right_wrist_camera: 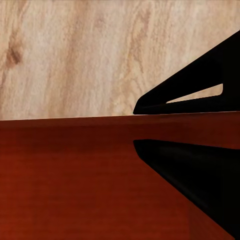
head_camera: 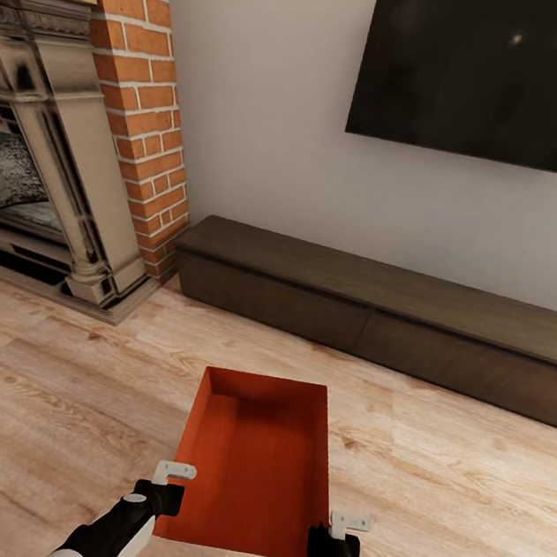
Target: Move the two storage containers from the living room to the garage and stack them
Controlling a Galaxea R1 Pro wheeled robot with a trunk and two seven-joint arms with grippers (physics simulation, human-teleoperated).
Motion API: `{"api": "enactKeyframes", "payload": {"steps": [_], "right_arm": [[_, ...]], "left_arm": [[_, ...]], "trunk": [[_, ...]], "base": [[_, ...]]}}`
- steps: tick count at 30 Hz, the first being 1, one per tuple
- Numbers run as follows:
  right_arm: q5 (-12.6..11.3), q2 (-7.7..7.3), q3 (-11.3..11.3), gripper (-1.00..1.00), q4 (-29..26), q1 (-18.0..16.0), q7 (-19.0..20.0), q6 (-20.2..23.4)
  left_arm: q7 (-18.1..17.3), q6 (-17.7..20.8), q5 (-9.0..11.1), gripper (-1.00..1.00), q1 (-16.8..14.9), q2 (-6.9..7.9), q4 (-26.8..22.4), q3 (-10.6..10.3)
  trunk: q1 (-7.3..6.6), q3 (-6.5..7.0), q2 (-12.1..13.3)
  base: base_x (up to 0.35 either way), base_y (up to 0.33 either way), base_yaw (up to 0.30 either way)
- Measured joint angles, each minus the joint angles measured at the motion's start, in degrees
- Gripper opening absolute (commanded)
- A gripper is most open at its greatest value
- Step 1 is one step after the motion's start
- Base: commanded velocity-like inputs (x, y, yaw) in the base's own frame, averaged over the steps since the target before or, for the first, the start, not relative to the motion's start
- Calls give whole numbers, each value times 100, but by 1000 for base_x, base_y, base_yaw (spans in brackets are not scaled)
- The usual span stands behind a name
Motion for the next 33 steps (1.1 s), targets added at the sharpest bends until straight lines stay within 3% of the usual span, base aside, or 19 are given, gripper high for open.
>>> {"api": "enactKeyframes", "payload": {"steps": [23,33], "right_arm": [[-2,1,6,-100,0,0,-6,24],[-3,2,8,-100,1,0,-10,23]], "left_arm": [[-6,24,1,-100,0,4,-1,0],[-7,25,1,-100,0,5,-1,-1]], "trunk": [[0,2,0],[0,64,0]], "base": [[0,0,0],[0,0,-30]]}}
